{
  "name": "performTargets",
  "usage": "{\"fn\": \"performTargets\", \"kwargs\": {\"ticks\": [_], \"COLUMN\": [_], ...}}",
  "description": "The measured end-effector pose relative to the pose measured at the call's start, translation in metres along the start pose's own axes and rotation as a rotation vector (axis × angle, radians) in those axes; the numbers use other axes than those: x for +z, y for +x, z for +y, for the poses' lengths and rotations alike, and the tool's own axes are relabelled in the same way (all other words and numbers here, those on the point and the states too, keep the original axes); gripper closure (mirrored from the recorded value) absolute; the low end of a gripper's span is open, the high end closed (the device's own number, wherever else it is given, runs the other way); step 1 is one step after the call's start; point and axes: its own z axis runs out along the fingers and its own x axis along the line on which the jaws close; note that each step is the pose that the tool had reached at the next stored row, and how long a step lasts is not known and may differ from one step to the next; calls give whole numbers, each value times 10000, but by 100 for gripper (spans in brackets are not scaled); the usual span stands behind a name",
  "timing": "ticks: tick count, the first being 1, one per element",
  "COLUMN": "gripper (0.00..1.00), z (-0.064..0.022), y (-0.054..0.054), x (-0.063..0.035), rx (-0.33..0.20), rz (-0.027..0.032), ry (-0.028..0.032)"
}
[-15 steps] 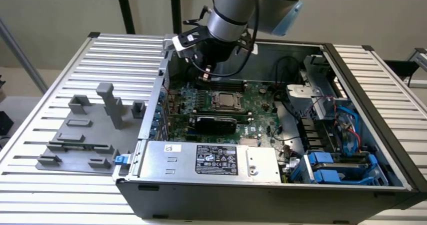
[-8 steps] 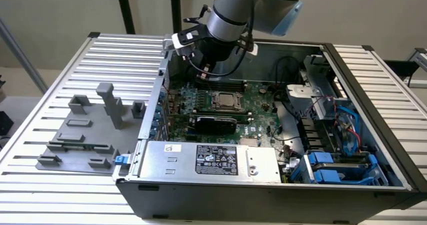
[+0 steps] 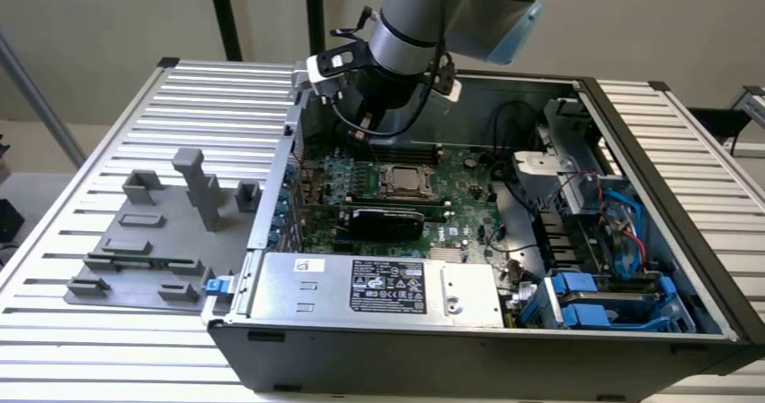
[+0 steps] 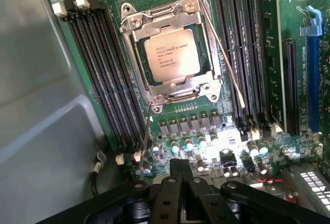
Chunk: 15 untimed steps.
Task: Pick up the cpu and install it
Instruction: 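Install the first cpu locking lever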
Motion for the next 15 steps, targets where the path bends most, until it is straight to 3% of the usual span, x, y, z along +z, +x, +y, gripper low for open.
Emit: {"fn": "performTargets", "kwargs": {"ticks": [9, 12, 15], "gripper": [89, 89, 89], "z": [-36, -39, -39], "y": [-38, -39, -39], "x": [-18, -19, -20], "rx": [250, 423, 660], "rz": [719, 947, 1062], "ry": [371, 401, 380]}}
